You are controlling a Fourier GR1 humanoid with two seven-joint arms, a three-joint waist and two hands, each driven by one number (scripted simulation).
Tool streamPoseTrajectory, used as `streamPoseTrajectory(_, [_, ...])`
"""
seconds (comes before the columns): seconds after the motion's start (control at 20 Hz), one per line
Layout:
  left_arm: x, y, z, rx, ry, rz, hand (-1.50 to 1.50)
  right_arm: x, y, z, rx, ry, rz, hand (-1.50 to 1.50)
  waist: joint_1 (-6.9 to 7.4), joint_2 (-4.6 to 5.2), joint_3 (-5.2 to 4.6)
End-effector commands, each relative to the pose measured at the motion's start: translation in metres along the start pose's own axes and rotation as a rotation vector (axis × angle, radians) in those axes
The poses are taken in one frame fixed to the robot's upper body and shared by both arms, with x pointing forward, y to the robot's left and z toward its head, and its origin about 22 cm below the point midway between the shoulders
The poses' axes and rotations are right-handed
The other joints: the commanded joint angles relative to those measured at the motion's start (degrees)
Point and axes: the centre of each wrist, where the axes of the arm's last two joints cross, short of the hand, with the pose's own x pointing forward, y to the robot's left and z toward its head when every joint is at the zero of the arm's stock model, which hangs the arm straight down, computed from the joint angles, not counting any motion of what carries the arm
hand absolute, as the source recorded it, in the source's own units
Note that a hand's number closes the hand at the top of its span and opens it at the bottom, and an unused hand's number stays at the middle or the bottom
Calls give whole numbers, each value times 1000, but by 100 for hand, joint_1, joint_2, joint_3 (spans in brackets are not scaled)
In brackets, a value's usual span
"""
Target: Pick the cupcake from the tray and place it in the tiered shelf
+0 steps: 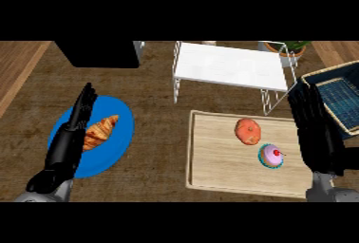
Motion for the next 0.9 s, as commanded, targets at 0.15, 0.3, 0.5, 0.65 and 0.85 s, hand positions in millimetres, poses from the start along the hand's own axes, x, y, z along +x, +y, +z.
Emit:
streamPoseTrajectory(0.15, [-11, 1, -6, -31, 124, 15, 0, 48, -34, -37, 336, 19, 192, -150, 12, 362, 154])
streamPoseTrajectory(0.3, [-19, -4, 2, -43, 181, 40, 0, -17, 2, -16, 177, 166, -427, -150, -70, 556, 344])
streamPoseTrajectory(0.5, [-22, -11, 1, -76, 241, 53, 0, 53, -92, -35, 101, 12, 667, 150, -78, 494, 128])
streamPoseTrajectory(0.65, [-22, -16, -13, -93, 265, 66, 0, -15, -106, -32, -47, -53, 490, -150, 39, 419, 171])
streamPoseTrajectory(0.85, [-36, -15, -13, -117, 290, 50, 0, -28, -134, -43, -49, -142, 285, -150, 19, 367, 160])
